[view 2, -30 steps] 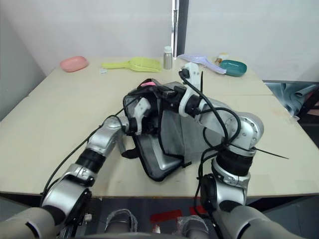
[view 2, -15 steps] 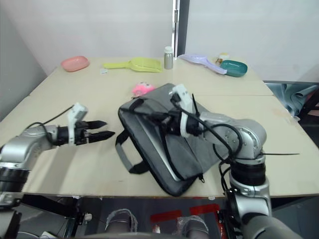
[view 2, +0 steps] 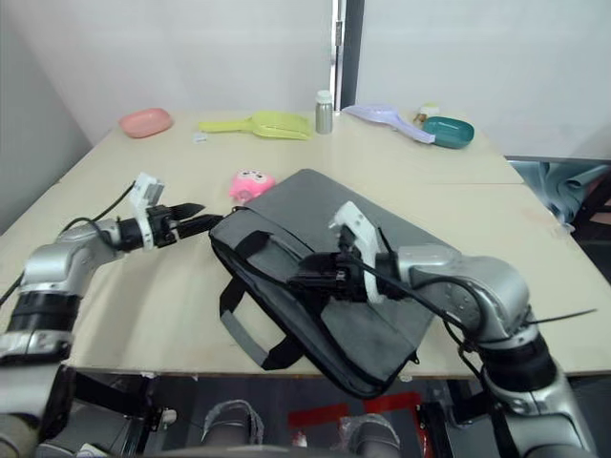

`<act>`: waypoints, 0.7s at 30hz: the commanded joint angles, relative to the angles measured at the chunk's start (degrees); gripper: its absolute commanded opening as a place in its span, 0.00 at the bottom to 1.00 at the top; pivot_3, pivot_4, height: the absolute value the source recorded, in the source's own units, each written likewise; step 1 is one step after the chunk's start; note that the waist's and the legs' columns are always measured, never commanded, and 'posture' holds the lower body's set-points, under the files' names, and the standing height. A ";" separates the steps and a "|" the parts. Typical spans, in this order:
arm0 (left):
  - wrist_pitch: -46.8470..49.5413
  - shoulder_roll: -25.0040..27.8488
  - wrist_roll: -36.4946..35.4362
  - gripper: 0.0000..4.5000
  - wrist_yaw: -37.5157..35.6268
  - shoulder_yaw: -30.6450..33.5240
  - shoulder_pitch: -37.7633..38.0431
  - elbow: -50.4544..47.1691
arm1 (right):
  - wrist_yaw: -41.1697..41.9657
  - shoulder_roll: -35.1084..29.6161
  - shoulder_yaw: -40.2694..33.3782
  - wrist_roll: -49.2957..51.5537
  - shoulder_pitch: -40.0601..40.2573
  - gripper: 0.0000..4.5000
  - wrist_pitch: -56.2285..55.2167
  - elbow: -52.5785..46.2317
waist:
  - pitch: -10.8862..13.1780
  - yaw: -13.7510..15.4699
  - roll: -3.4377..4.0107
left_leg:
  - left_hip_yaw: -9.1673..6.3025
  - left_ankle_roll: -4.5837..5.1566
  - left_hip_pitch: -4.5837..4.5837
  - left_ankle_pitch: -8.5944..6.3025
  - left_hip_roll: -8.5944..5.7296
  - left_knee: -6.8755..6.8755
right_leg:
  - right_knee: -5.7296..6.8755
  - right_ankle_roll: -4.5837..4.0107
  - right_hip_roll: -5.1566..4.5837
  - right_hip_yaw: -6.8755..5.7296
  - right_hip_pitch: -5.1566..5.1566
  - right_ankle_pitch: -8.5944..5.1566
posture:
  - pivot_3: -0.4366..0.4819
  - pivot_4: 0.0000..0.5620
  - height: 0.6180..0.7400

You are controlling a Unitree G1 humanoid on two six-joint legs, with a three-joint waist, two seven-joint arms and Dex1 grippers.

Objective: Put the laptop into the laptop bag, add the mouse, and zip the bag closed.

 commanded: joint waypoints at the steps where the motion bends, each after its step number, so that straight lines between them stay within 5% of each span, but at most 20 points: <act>1: -3.92 -0.85 2.58 1.00 -0.96 -2.09 -3.23 5.28 | -2.36 -2.07 -7.26 5.13 2.57 0.90 1.33 -2.64 | 0.00 0.09 -0.01 | 0.00 0.03 0.00 0.00 -0.01 0.01 | -0.01 0.00 -0.01 0.00 0.01 0.00 | 0.48 0.27 1.00; 2: -5.69 -1.23 4.16 1.00 -1.40 -3.52 -4.06 7.75 | -2.86 -3.88 -9.84 4.83 4.83 0.99 1.36 -2.53 | -0.01 0.23 -0.01 | 0.01 0.05 0.00 0.00 -0.02 0.01 | -0.02 -0.01 -0.01 0.01 0.01 0.00 | 0.48 0.27 1.00; 12: -14.00 -4.74 10.02 1.00 -6.46 -7.70 -9.66 25.81 | 1.08 -17.30 -34.40 2.07 28.72 1.00 0.39 5.48 | -0.03 2.15 -0.04 | 0.01 0.39 0.09 -0.17 -0.06 -0.03 | -0.15 0.01 -0.08 0.01 0.16 0.00 | 0.48 0.27 1.00; 21: -14.14 -5.55 11.56 0.26 -10.41 -8.40 -10.47 27.32 | -2.30 -10.23 -40.84 5.28 38.85 1.00 1.30 9.76 | -0.03 2.09 -0.02 | 0.04 0.45 0.30 -0.20 -0.08 -0.01 | -0.20 0.02 -0.12 0.03 0.35 -0.01 | 0.48 0.27 1.00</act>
